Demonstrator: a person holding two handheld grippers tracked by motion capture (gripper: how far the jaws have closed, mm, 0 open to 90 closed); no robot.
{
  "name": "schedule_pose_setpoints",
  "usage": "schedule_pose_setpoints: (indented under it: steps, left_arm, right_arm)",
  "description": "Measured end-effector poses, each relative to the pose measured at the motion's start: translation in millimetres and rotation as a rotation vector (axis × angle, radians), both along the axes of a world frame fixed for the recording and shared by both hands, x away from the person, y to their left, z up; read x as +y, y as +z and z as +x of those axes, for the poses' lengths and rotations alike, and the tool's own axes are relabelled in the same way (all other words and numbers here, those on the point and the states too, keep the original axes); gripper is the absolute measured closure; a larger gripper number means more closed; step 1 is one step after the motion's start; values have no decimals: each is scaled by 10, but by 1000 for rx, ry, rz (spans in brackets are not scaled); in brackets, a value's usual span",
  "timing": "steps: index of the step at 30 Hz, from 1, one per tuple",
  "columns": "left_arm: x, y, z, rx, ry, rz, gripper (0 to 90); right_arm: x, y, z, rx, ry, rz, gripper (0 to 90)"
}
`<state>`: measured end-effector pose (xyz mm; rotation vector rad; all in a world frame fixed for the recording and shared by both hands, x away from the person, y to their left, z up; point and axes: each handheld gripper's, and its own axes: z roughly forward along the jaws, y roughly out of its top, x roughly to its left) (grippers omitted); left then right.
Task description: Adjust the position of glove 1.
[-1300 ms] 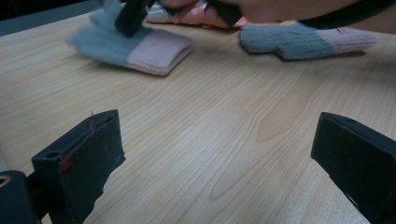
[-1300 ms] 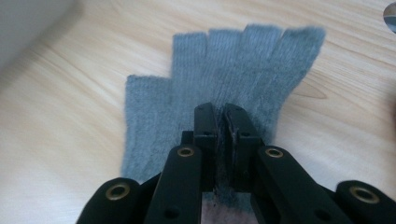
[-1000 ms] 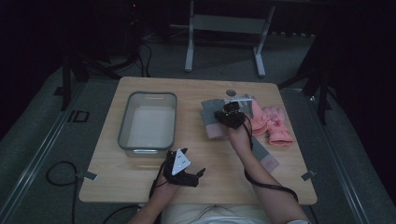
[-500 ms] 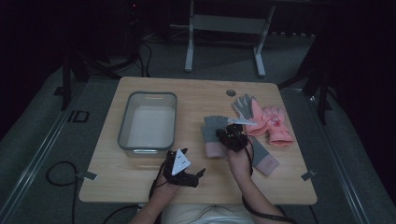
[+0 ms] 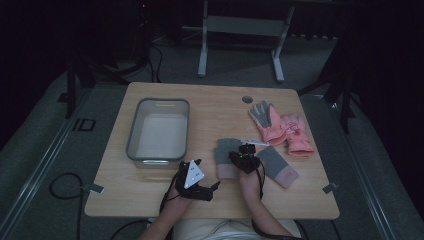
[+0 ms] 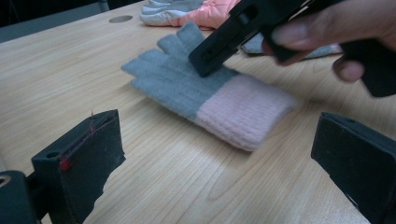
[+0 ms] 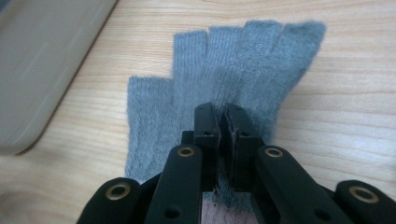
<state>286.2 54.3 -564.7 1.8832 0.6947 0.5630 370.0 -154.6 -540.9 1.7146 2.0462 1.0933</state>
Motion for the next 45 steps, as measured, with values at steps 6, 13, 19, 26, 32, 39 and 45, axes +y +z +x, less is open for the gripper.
schedule_pose_setpoints:
  steps: [6,13,19,26,32,39,45]
  left_arm:
    - [2,0,6,5,-2,-2,18]
    - [6,0,8,8,-1,-5,19]
    - [7,0,10,11,-2,-5,19]
    - [4,1,13,11,-5,0,19]
    - [5,1,11,10,-2,-2,19]
    - [5,0,11,10,4,-6,19]
    - [1,0,8,6,3,0,19]
  right_arm:
    - [90,-124,9,1,-1,-38,816]
    - [88,-74,4,-43,27,-49,632]
    - [-111,203,42,-136,148,-72,565]
    - [-490,377,106,-166,318,-102,584]
    - [-765,469,168,-215,428,-150,598]
    - [-1211,430,185,-199,528,-195,626]
    - [-1515,232,132,-144,519,-264,620]
